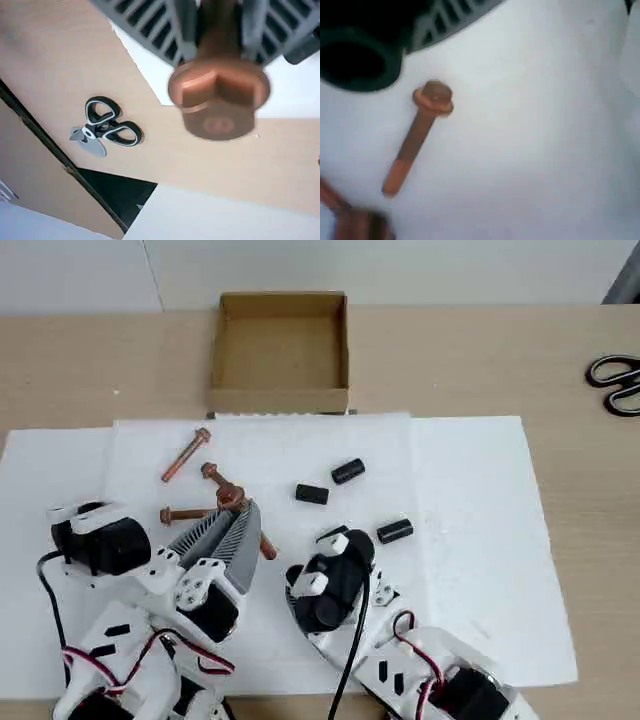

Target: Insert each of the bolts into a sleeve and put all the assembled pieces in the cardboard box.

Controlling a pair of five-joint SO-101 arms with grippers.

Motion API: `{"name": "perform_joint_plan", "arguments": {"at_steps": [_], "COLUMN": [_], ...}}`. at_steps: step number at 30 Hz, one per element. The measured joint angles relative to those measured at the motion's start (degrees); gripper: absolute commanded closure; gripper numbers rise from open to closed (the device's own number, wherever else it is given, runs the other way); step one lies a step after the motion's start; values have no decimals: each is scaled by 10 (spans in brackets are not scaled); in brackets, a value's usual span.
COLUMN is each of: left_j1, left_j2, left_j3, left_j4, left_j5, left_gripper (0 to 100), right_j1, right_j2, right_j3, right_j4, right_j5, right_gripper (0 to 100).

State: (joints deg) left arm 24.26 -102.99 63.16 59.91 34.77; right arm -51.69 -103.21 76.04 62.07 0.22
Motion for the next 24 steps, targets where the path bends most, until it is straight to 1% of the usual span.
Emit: {"name": "perform_joint_plan", "arguments": {"at_steps": [7,10,15,24], "left_j1": [19,19,20,47], "left_j2": [0,-1,1,-2], "left_j3": [0,14,24,31], "left_j4": [0,0,0,-7], "left_j5": [0,0,0,0], "left_gripper": [994,994,994,994], "right_j1": [0,0,0,-2], "right_j2": [0,0,0,0], "right_j3": [0,0,0,11], "right_j4": [-22,-22,-52,-54], "right_j5": [1,1,1,1], "right_gripper": [995,995,995,995]}}
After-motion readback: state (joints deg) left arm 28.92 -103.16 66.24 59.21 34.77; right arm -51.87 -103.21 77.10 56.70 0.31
